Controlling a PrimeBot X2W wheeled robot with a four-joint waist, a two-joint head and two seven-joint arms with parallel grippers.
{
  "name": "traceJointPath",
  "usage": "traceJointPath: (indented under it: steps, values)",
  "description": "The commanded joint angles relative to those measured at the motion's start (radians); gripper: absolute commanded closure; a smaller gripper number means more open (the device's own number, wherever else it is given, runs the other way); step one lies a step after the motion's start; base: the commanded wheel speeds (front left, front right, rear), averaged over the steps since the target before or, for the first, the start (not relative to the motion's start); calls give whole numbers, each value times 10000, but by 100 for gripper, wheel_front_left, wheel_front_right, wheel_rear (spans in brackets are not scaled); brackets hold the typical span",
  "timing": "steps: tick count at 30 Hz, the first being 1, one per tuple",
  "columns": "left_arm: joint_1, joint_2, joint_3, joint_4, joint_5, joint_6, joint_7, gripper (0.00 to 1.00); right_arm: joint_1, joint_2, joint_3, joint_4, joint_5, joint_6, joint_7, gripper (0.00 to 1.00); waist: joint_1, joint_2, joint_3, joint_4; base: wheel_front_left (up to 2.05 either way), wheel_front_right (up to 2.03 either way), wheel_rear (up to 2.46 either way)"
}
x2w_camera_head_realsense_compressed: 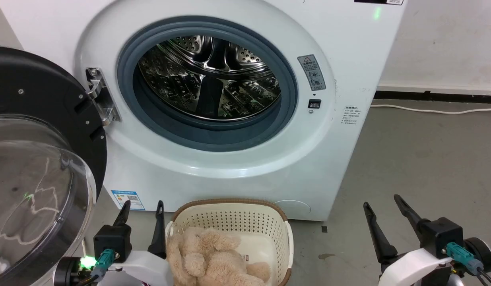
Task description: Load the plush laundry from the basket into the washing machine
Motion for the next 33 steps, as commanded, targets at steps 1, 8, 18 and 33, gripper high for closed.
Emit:
traceJointPath:
  steps: [1,8,18,33]
  values:
    - [21,0,-63,23,-150,33,-101,0,83,0,12,35,136,0,-90,0,0,0,3,-2,0,0,0]
    - [14,4,-230,107,-383,66,-237,0,159,-1,20,95,346,1,-232,0,0,0,27,-13,0,0,0]
    - [-348,69,-475,573,-699,27,-351,0,142,-1,49,33,609,1,-417,0,0,0,284,-96,0,0,0]
    - [-1473,125,-871,2262,-1228,-76,-221,0,-65,-2,108,-216,1097,2,-708,0,0,0,1185,-350,0,0,0]
